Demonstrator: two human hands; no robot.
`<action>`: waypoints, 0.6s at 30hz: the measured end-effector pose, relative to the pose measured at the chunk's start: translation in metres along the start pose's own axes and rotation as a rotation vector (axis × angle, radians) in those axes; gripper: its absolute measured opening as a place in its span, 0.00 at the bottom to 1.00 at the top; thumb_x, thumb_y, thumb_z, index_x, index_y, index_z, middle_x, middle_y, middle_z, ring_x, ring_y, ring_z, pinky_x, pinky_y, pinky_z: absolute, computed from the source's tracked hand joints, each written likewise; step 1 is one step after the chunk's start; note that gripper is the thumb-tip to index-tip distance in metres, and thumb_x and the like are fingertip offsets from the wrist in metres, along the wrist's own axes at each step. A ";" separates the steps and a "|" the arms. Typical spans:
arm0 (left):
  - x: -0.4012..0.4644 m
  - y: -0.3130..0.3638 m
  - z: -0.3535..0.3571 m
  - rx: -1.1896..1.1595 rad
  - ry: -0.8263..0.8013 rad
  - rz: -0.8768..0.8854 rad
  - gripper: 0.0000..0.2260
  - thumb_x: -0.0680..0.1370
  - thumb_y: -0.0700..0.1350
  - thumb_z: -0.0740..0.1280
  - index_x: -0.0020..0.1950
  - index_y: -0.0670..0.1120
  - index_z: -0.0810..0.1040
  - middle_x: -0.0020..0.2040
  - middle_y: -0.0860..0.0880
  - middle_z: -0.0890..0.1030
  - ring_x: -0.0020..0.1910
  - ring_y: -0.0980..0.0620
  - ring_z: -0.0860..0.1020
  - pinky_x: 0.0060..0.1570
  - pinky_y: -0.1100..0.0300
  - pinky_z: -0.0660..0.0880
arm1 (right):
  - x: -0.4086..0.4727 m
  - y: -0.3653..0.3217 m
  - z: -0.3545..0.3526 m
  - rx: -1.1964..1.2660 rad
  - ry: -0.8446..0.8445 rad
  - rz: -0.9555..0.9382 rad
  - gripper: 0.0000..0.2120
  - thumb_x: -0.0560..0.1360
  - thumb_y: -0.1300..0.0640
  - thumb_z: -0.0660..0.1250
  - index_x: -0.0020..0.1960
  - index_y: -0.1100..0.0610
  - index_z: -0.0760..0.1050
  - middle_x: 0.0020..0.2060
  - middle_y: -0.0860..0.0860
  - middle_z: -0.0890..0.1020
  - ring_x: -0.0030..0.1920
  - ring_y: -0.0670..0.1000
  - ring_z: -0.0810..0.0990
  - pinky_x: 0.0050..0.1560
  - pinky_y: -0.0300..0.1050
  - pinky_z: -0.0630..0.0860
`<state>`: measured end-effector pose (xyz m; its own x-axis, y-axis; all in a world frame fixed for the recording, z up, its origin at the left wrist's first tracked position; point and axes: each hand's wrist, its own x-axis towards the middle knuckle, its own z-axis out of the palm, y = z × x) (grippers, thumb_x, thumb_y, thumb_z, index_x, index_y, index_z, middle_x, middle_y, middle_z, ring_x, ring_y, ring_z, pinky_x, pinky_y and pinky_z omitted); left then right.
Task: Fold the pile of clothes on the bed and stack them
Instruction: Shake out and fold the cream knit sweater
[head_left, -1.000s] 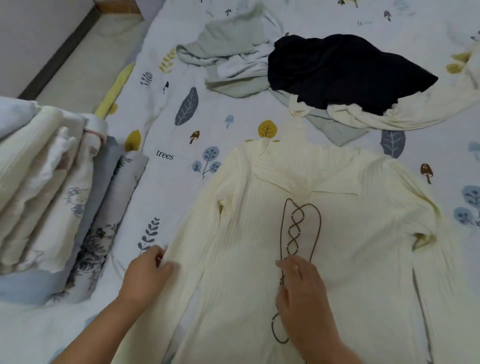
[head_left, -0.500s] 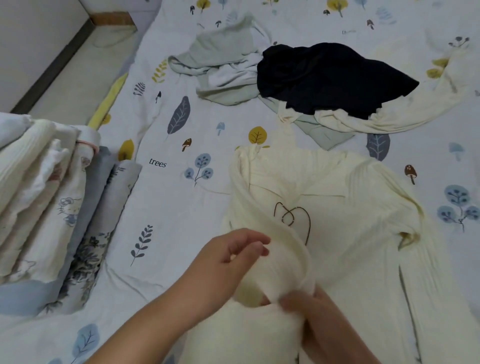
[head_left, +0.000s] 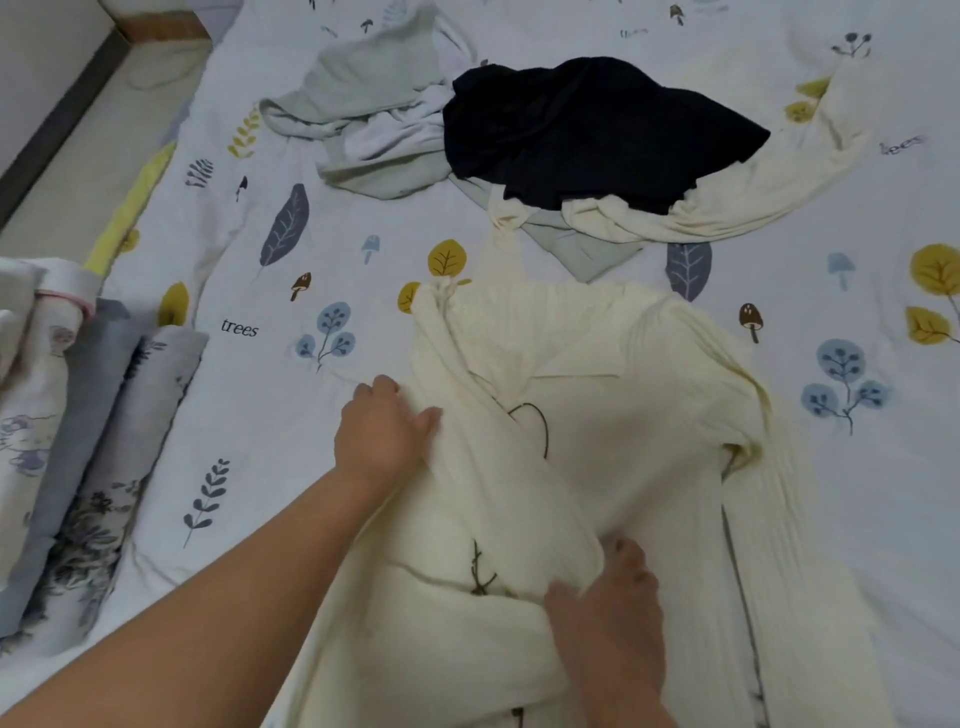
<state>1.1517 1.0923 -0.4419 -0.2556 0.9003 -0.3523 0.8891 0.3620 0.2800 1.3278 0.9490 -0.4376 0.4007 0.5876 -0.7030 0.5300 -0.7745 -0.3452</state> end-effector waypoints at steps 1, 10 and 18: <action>0.004 0.001 0.003 0.015 -0.043 -0.027 0.18 0.75 0.51 0.68 0.58 0.42 0.70 0.51 0.46 0.74 0.52 0.44 0.74 0.44 0.55 0.68 | 0.005 0.004 -0.003 0.020 -0.054 -0.041 0.31 0.71 0.53 0.67 0.68 0.54 0.54 0.60 0.53 0.68 0.59 0.54 0.71 0.59 0.49 0.71; 0.032 -0.028 -0.010 -0.060 0.171 -0.059 0.02 0.75 0.37 0.64 0.45 0.43 0.73 0.40 0.43 0.74 0.41 0.43 0.72 0.41 0.56 0.64 | 0.015 0.045 -0.055 -0.263 -0.352 -0.246 0.09 0.68 0.54 0.64 0.47 0.45 0.70 0.42 0.40 0.76 0.43 0.41 0.75 0.40 0.34 0.68; 0.022 0.001 0.000 0.203 0.238 0.280 0.20 0.77 0.38 0.61 0.70 0.42 0.67 0.66 0.37 0.68 0.60 0.35 0.71 0.54 0.45 0.70 | 0.013 0.055 -0.060 -0.231 -0.396 -0.163 0.09 0.70 0.51 0.65 0.48 0.50 0.71 0.42 0.44 0.76 0.42 0.43 0.75 0.40 0.35 0.70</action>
<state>1.1469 1.1119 -0.4495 -0.0528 0.9965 -0.0643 0.9874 0.0618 0.1458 1.4066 0.9281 -0.4287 0.0070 0.5275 -0.8495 0.7325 -0.5811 -0.3548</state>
